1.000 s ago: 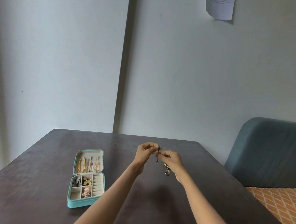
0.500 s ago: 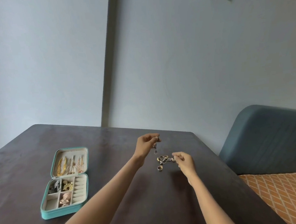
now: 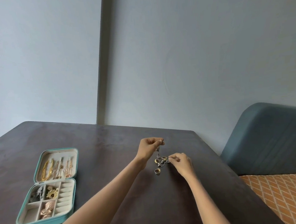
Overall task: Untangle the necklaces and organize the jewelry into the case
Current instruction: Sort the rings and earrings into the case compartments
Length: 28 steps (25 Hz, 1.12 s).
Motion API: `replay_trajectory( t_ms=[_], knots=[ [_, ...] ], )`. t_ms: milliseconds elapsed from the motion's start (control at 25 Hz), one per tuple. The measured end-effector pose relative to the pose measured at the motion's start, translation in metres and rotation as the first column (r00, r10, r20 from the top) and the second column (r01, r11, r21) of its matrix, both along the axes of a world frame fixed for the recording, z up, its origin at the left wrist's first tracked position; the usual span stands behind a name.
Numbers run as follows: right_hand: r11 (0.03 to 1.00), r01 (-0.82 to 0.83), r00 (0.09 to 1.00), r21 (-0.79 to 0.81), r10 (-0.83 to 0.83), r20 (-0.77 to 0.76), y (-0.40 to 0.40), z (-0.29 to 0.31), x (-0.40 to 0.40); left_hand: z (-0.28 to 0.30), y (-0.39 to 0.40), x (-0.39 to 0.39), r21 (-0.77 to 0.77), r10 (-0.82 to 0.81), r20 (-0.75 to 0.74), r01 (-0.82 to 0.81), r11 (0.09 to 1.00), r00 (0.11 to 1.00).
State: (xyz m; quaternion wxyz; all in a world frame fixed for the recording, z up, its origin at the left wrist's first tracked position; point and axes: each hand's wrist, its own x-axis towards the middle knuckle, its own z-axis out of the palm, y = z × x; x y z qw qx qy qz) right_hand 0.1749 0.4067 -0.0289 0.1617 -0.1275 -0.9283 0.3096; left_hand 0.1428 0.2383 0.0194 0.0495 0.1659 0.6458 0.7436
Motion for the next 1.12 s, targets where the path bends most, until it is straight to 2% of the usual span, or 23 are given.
replay_trajectory(
  t_ms=[160,360,520,640,840,1120],
  knots=[
    [0.998,0.024,1.000,0.049,-0.024,-0.013,-0.005,0.000,-0.001,-0.001,0.000,-0.001,-0.021,-0.006,-0.004,0.006,1.000,1.000],
    [0.979,-0.104,0.972,-0.177,0.061,-0.229,-0.010,0.019,0.008,0.004,-0.011,-0.002,0.003,0.018,-0.004,-0.018,1.000,1.000],
    [0.939,-0.147,0.947,-0.310,0.043,-0.318,-0.019,0.052,0.018,0.015,-0.021,0.002,0.013,0.027,-0.016,-0.027,1.000,1.000],
    [0.886,-0.202,0.947,-0.418,0.067,-0.315,-0.029,0.077,0.025,0.029,-0.028,0.010,0.033,0.013,-0.045,-0.011,0.999,0.999],
    [0.774,-0.331,0.937,-0.540,0.201,-0.285,-0.057,0.111,0.031,0.043,-0.039,0.021,0.026,-0.024,-0.106,0.027,0.999,0.994],
    [0.645,-0.361,0.931,-0.673,0.288,-0.224,-0.088,0.135,0.038,0.056,-0.062,0.031,0.029,-0.054,-0.189,0.060,0.998,0.981]
  ],
)
